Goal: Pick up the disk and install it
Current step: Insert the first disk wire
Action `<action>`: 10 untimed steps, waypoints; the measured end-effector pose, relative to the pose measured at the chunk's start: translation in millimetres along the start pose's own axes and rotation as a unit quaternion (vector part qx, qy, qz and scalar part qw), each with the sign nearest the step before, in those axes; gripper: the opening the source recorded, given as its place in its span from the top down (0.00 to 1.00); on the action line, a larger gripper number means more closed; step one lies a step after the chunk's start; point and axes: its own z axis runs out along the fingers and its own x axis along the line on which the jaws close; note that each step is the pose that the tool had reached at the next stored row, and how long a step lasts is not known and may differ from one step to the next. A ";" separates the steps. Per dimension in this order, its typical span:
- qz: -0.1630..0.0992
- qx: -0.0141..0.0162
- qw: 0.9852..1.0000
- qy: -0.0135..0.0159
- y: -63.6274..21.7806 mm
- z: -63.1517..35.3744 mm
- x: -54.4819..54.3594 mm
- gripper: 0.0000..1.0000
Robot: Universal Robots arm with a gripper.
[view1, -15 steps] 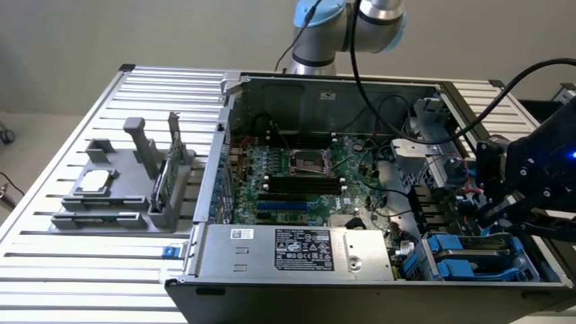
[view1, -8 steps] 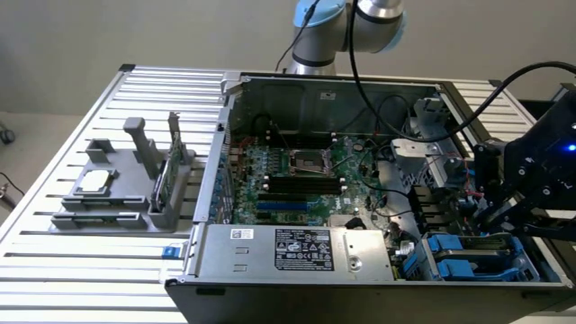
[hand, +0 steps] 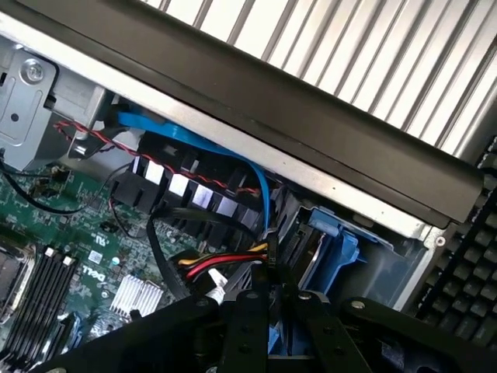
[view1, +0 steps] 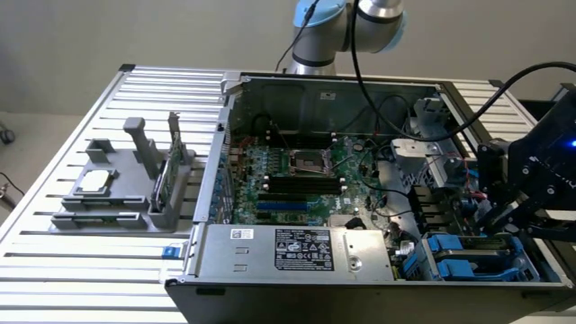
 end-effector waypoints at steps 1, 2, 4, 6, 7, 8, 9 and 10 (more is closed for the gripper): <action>0.003 0.000 1.000 -0.001 0.0 -1.4 0.0 0.83; 0.007 0.000 1.000 -0.001 0.0 -2.6 0.1 0.83; 0.016 0.001 1.000 -0.002 0.0 -4.1 0.1 0.83; 0.027 0.001 1.000 -0.002 0.0 -5.6 0.1 0.83; 0.033 0.001 0.999 -0.002 0.0 -5.8 0.1 0.83; 0.039 0.001 0.999 -0.002 0.0 -6.1 0.1 0.83; 0.045 0.001 0.999 -0.002 0.0 -6.3 0.2 0.83; 0.051 0.001 0.999 -0.003 0.0 -6.4 0.2 0.83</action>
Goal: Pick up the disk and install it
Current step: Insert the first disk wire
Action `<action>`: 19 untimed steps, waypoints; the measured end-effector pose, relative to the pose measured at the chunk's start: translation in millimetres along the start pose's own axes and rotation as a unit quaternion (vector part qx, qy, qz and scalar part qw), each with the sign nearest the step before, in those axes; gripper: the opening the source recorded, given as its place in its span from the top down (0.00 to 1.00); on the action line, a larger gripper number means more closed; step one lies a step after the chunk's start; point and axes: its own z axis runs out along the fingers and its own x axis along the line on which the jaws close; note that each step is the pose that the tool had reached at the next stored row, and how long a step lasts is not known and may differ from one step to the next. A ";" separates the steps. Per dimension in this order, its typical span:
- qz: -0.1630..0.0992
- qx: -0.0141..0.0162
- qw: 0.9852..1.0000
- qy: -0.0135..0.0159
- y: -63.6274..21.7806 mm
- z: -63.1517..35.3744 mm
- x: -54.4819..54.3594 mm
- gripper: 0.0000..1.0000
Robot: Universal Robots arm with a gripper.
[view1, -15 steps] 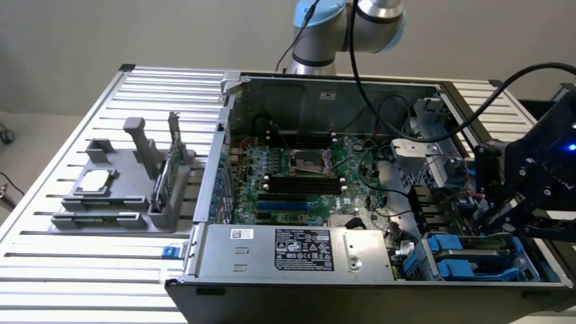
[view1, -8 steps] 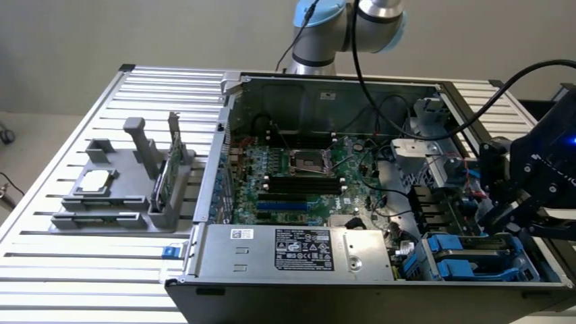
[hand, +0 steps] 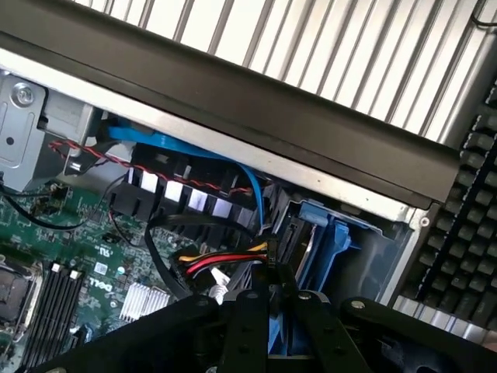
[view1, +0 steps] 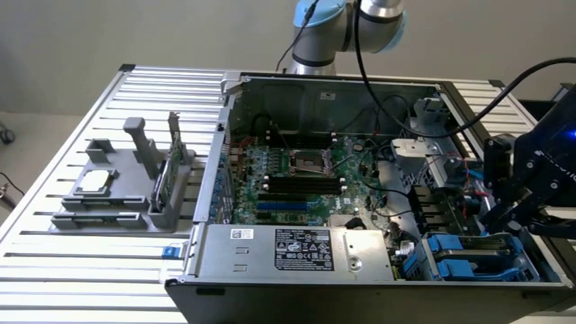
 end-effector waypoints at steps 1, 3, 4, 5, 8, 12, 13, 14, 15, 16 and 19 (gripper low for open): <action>0.007 0.000 1.000 0.000 0.0 -0.1 0.0 0.83; 0.022 0.000 1.000 0.000 0.1 -0.1 0.0 0.83; 0.032 -0.001 0.999 0.000 0.0 -0.1 0.0 0.83; 0.041 -0.001 0.999 0.000 0.0 0.0 0.0 0.83; 0.068 -0.001 0.998 0.001 0.0 1.2 0.0 0.83; 0.089 -0.001 0.996 -0.001 0.0 2.6 -0.1 0.83; 0.092 -0.001 0.996 -0.002 0.0 2.9 -0.2 0.83; 0.096 -0.001 0.995 -0.003 0.0 3.2 -0.1 0.83; 0.101 -0.001 0.995 -0.003 0.1 3.5 -0.1 0.83; 0.108 -0.001 0.994 -0.003 0.1 3.8 -0.1 0.83; 0.127 -0.001 0.992 -0.003 0.1 4.5 -0.1 0.83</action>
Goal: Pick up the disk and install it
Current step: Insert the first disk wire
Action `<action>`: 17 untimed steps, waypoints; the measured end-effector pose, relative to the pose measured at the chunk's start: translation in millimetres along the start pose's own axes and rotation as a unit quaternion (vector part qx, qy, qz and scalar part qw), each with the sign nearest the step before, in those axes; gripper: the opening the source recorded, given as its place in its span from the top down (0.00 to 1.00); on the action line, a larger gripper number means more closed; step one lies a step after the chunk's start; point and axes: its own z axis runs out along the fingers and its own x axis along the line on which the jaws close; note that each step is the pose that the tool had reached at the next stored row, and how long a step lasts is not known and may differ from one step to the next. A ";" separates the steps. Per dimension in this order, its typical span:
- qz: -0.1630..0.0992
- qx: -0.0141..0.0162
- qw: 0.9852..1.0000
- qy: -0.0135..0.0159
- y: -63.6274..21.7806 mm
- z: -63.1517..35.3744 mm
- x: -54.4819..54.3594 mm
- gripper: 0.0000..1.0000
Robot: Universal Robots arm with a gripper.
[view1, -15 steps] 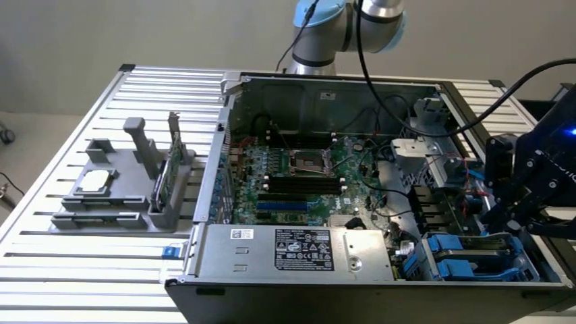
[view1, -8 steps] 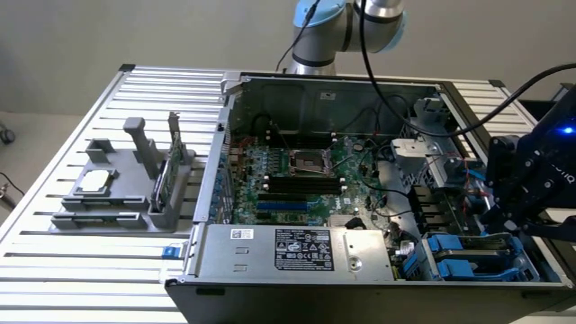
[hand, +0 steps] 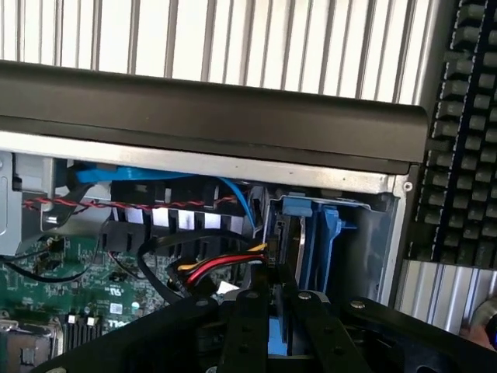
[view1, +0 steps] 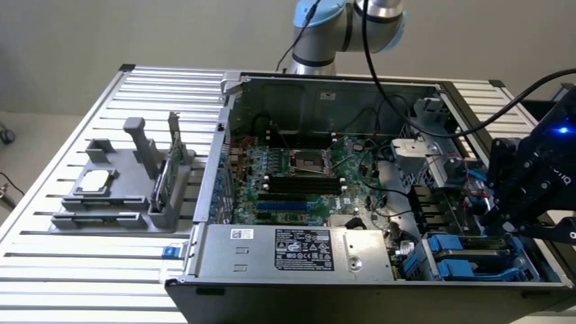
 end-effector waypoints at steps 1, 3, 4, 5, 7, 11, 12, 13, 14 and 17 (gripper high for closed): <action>0.007 0.000 1.000 0.000 0.0 0.4 0.0 0.83; 0.021 0.000 1.000 0.000 0.0 0.8 0.0 0.83; 0.025 0.000 1.000 0.000 0.0 1.1 0.0 0.83; 0.028 0.000 1.000 -0.001 0.0 1.4 0.0 0.83; 0.028 0.000 1.000 -0.003 0.0 1.8 -0.1 0.83; 0.028 -0.002 1.000 -0.004 0.0 2.0 0.0 0.83; 0.028 -0.005 1.000 -0.004 0.0 2.1 0.0 0.83; 0.028 -0.009 1.000 -0.004 0.0 2.3 0.0 0.83; 0.028 -0.013 1.000 -0.004 -0.1 2.5 0.0 0.83; 0.028 -0.016 0.999 -0.005 -0.8 3.2 0.0 0.83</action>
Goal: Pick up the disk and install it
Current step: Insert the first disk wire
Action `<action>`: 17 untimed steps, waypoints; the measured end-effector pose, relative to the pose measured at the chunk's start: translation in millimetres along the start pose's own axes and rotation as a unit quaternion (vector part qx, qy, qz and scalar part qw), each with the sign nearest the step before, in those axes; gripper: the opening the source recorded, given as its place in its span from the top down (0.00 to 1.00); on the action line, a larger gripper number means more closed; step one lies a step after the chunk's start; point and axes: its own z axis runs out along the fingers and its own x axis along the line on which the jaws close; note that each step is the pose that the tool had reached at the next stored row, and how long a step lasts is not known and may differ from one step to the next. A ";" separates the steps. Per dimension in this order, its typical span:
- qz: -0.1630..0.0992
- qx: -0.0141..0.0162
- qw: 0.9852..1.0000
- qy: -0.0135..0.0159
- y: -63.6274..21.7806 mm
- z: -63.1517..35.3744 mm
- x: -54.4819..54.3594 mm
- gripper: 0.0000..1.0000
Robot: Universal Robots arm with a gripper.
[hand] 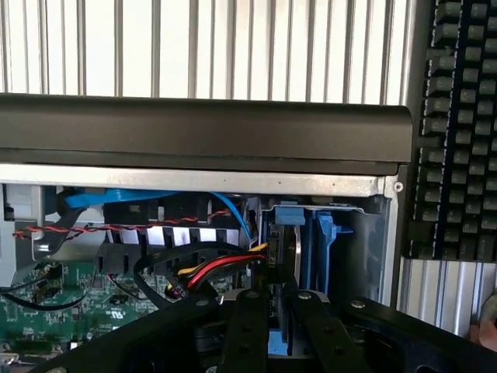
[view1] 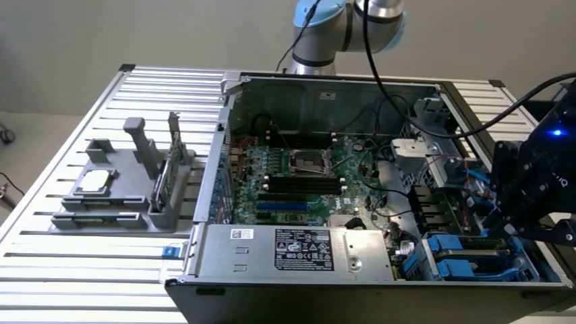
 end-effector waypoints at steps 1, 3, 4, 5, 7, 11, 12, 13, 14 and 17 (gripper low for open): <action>0.000 0.000 1.000 0.000 -0.5 0.3 0.0 0.83; 0.000 0.000 1.000 0.000 -1.7 0.6 0.0 0.83; 0.000 0.000 1.000 0.000 -2.4 0.7 0.1 0.83; 0.000 0.000 1.000 0.000 -2.9 0.9 0.1 0.83; 0.000 -0.001 1.000 0.000 -3.3 1.1 0.0 0.83; 0.000 -0.003 1.000 0.000 -3.9 1.9 -0.1 0.83; 0.000 -0.004 1.000 0.000 -4.3 2.3 -0.2 0.83; 0.000 -0.006 1.000 0.000 -4.7 2.5 -0.4 0.83; 0.000 -0.007 1.000 0.000 -5.2 2.8 -0.5 0.83; 0.000 -0.009 1.000 0.000 -7.2 3.1 -0.9 0.83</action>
